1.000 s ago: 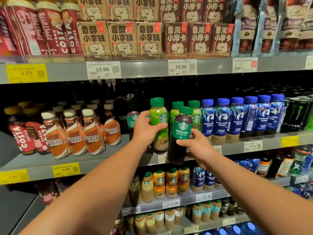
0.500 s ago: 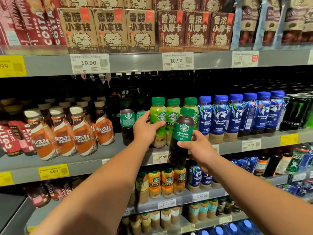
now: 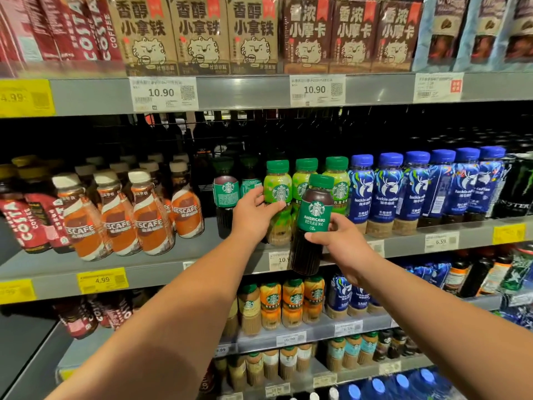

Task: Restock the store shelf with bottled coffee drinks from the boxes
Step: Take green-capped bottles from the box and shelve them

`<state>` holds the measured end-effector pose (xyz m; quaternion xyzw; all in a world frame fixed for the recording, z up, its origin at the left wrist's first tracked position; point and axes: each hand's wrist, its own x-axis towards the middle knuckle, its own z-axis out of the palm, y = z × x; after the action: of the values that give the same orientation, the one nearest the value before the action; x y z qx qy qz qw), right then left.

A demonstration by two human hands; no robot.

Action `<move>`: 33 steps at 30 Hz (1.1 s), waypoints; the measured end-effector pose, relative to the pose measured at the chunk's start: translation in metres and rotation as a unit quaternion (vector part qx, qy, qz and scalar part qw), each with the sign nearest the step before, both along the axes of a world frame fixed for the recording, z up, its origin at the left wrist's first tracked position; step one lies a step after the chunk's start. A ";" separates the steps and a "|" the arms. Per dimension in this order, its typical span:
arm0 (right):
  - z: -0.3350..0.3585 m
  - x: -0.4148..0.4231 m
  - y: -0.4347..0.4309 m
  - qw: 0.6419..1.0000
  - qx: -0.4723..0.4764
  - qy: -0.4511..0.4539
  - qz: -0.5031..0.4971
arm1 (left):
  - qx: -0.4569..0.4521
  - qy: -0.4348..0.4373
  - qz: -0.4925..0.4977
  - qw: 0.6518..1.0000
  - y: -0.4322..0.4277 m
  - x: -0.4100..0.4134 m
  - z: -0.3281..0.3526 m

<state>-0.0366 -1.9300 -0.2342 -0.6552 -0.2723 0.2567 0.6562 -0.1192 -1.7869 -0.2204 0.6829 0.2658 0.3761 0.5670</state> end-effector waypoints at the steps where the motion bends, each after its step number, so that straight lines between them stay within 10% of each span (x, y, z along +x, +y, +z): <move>1: 0.002 -0.003 0.002 1.000 0.001 -0.002 0.003 | 0.017 0.006 0.015 1.000 0.000 -0.004 0.002; 24: 0.028 -0.084 0.068 0.995 -0.016 -0.077 0.058 | 0.080 -0.059 -0.049 0.994 0.040 -0.093 0.036; 33: 0.023 -0.082 0.058 0.997 -0.009 0.044 0.058 | 0.045 -0.069 -0.016 0.997 0.039 -0.064 0.029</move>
<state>-0.1183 -1.8721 -0.2115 -0.6323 -0.2787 0.3256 0.6453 -0.1834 -1.7476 -0.1919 0.6841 0.1981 0.4246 0.5589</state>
